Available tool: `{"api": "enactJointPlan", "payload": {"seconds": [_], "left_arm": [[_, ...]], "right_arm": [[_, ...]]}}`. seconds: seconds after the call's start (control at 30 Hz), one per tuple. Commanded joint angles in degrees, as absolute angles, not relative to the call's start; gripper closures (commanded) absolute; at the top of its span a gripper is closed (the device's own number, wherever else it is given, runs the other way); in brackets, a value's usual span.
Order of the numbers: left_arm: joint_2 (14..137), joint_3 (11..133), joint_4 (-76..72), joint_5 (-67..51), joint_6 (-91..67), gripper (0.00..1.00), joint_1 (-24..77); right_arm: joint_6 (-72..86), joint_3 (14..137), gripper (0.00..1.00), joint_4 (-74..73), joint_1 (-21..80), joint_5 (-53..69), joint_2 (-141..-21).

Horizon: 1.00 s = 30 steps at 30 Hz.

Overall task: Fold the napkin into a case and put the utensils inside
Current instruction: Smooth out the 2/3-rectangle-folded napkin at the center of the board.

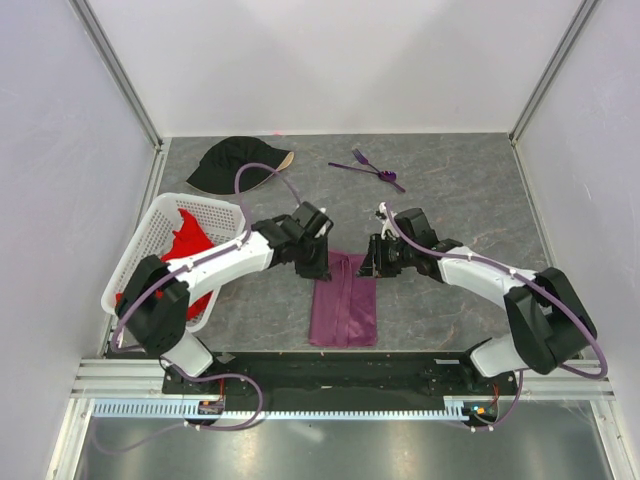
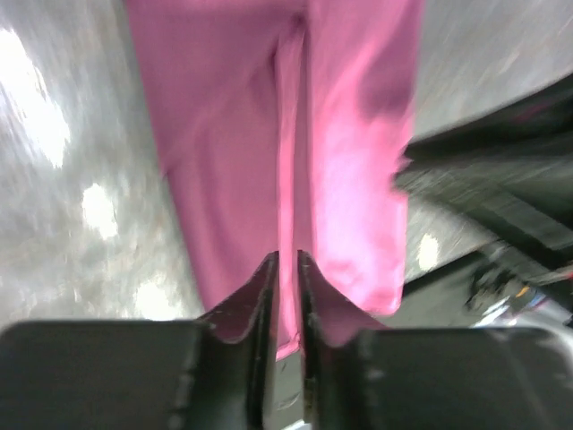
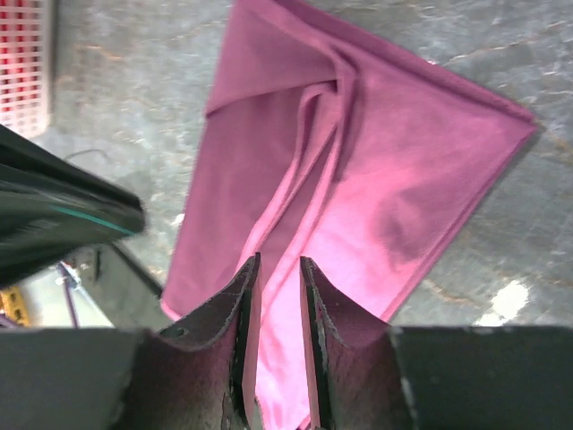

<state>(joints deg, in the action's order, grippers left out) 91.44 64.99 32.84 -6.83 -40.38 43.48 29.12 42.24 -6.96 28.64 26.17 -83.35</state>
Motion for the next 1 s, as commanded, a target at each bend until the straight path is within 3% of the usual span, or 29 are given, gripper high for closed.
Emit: {"api": "enactJointPlan", "payload": {"seconds": [0.0,0.13,0.43,0.67,0.97], "left_arm": [[85.0,56.2,31.4,-8.8,-42.9,0.85,45.1],[83.4,50.9,26.5,-15.4,-43.9,0.81,46.8],[85.2,49.6,26.1,-11.4,-46.8,0.71,60.7],[86.0,46.9,25.9,-8.1,-50.8,0.82,63.0],[81.6,44.9,26.6,-4.8,-53.1,0.84,63.1]], "right_arm": [[31.4,39.5,0.69,-6.7,29.2,29.2,-79.9],[35.0,35.6,0.70,-2.5,32.4,30.1,-78.6],[46.5,27.8,0.85,12.8,41.7,32.0,-80.5],[47.8,24.6,0.94,16.7,43.9,30.1,-82.3],[47.2,23.4,0.96,20.2,43.9,29.9,-87.9]]}}
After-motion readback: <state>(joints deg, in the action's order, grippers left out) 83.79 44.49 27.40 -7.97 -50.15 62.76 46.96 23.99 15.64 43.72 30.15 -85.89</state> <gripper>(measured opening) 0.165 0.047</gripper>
